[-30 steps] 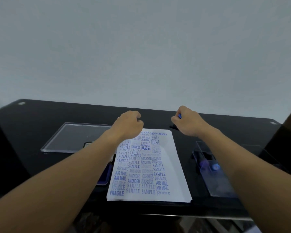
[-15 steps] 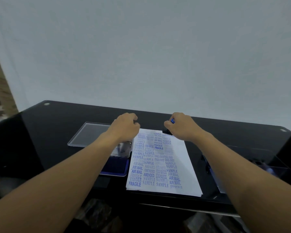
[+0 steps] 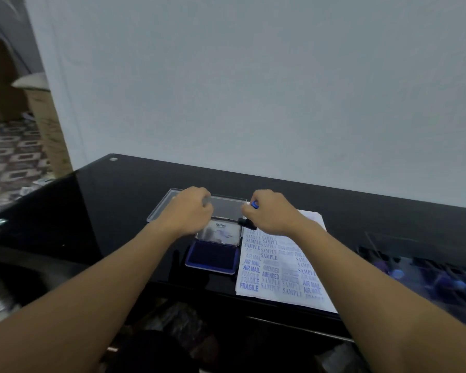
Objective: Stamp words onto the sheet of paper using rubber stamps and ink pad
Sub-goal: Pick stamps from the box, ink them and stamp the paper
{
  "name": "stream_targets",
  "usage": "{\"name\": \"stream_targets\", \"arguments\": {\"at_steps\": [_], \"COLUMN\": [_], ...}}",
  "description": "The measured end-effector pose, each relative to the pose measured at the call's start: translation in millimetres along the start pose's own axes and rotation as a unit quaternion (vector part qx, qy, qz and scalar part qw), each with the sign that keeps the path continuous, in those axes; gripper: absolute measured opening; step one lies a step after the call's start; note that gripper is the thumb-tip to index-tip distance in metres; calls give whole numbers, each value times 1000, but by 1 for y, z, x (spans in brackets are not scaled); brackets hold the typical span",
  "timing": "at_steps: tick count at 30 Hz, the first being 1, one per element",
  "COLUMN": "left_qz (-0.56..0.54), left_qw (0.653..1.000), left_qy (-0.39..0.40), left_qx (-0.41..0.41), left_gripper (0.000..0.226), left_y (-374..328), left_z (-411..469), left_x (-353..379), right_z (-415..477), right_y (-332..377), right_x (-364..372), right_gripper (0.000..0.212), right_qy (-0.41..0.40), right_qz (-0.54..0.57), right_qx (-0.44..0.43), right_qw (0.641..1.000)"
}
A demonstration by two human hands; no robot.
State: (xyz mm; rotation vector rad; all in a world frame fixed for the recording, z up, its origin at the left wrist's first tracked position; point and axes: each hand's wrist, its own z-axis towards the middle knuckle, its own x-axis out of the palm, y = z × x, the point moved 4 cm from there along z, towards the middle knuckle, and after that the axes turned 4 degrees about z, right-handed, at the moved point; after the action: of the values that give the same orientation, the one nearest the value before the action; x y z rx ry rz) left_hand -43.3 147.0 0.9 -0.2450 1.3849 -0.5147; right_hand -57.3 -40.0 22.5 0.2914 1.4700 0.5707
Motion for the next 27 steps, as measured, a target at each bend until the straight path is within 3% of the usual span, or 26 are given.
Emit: {"name": "stream_targets", "arguments": {"at_steps": [10, 27], "left_qz": [13, 83], "left_qw": [999, 996], "left_qy": [-13, -3], "left_qx": [-33, -31], "left_gripper": [44, 48], "left_y": [59, 89], "left_z": [-26, -43], "left_x": [18, 50], "right_z": [-4, 1], "right_y": [24, 47], "right_x": [46, 79], "right_gripper": [26, 32], "right_qy": [53, 95], "right_qz": [-26, -65], "right_qx": [-38, -73], "right_qw": [998, 991]}}
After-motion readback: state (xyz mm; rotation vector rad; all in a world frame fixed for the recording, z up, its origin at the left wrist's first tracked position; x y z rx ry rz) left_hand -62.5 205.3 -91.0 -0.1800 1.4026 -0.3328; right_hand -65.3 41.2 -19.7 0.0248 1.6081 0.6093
